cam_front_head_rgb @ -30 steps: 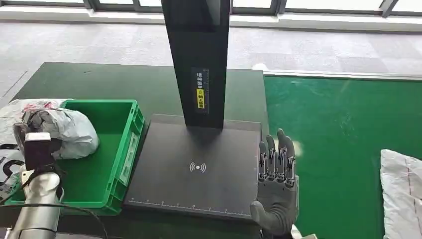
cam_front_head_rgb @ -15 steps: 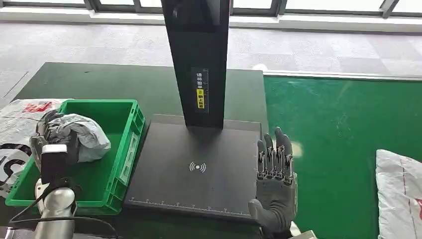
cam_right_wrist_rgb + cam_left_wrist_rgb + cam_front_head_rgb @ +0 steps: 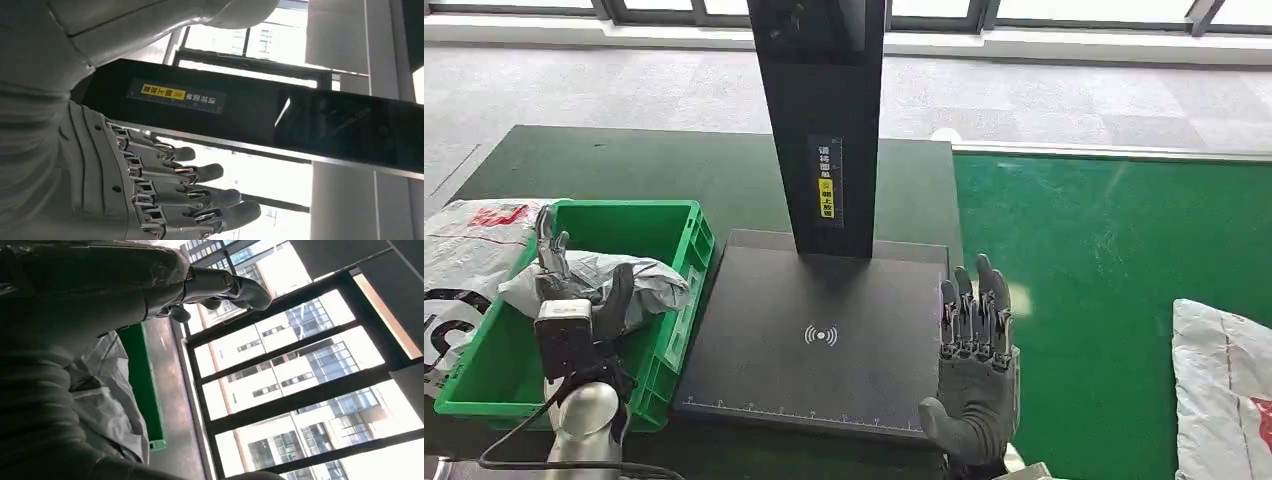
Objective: Moved the parcel from conveyor to table for the left to box.
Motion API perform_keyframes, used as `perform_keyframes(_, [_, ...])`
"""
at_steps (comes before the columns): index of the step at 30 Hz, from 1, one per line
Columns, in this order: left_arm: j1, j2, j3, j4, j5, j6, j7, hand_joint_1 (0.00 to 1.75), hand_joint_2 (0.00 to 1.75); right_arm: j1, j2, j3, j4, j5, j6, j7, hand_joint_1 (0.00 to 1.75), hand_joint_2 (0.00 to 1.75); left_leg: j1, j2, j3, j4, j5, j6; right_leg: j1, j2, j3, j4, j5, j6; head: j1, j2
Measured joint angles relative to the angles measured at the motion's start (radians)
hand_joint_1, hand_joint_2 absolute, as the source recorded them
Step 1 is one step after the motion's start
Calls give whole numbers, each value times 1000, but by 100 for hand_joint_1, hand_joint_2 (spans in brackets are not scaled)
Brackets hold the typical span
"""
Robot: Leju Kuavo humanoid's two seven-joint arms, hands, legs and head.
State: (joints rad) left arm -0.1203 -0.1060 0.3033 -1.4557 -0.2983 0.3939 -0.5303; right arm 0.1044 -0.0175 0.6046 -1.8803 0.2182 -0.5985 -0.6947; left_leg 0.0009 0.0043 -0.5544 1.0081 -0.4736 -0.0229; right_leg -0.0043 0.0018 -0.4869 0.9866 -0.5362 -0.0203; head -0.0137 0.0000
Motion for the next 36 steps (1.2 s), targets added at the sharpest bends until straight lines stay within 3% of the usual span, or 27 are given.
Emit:
perform_keyframes(10, [0, -15, -10, -7, 0, 25, 6, 0, 0, 4, 2, -2, 3, 6, -4, 0, 0, 175, 0, 0, 0, 0, 0, 0, 0, 0, 0, 0, 0, 0, 0, 0])
perform_keyframes(12, [24, -60, -87, -37, -14, 156, 13, 0, 0, 35, 12, -29, 8, 40, -28, 0, 0, 175, 0, -2, 0, 0, 0, 0, 0, -2, 0, 0, 0, 0, 0, 0])
perform_keyframes(14, [59, -86, -218, -50, -43, 267, 20, 0, 0, 94, 37, -121, 12, 217, -13, 49, 0, 175, 0, -2, -1, 0, 0, 0, 0, -2, 0, 0, 0, 1, 0, 0])
perform_keyframes(15, [72, -102, -273, -50, -24, 281, 2, 0, 0, 113, 71, -245, 29, 314, 6, 96, 0, 0, 0, -2, -1, 0, 0, 1, 0, -2, 0, -1, -1, 1, 0, 0])
perform_keyframes(16, [122, -126, -341, -100, 174, 175, -106, 0, 0, 132, 92, -488, 60, 547, -25, 244, 0, 0, 0, -2, 0, 1, 0, 2, -2, -2, 0, -1, 0, 2, 0, 0])
perform_keyframes(17, [138, -134, -354, -119, 228, 119, -131, 0, 0, 143, 101, -556, 68, 711, -46, 337, 0, 0, -1, -2, 0, 1, 0, 2, -2, -2, 0, -1, 0, 2, 0, 0])
perform_keyframes(19, [149, -136, -376, -126, 285, 14, -141, 0, 0, 159, 102, -632, 71, 834, -29, 422, 0, 0, -1, -3, 0, 1, -1, 3, -2, -3, 0, -1, 0, 2, 0, 0])
perform_keyframes(21, [153, -136, -399, -120, 345, -105, -141, 0, 0, 175, 99, -731, 73, 869, 34, 434, 0, 0, -1, -4, -1, 1, -1, 3, -2, -4, 1, -1, -1, 3, 0, 0])
perform_keyframes(22, [153, -136, -407, -116, 353, -130, -142, 0, 0, 180, 99, -773, 75, 869, 50, 430, 0, 175, -1, -4, -1, 1, -1, 3, -2, -4, 0, -1, -1, 3, 0, 0])
perform_keyframes(25, [151, -137, -423, -103, 364, -193, -145, 0, 0, 187, 98, -874, 77, 918, 96, 429, 0, 175, -1, -2, 0, 1, -1, 4, -3, -3, 0, -1, -1, 3, 0, 0])
perform_keyframes(28, [148, -141, -437, -92, 367, -220, -160, 0, 0, 201, 94, -981, 77, 1062, 130, 466, 0, 175, -1, -3, 0, 1, -1, 4, -4, -4, 0, -1, -1, 3, 0, 0])
perform_keyframes(33, [127, -145, -451, -61, 375, -221, -115, 0, 0, 165, 37, -1213, 135, 1204, 325, 422, 0, 175, -2, -3, 0, 1, -1, 7, -4, -3, 0, -1, 0, 5, 0, 0])
perform_keyframes(36, [114, -147, -457, -41, 375, -221, -112, 0, 0, 142, 13, -1311, 176, 1220, 335, 406, 0, 175, -4, -4, 0, 1, -1, 8, -5, -4, 1, -1, 0, 7, 0, 0])
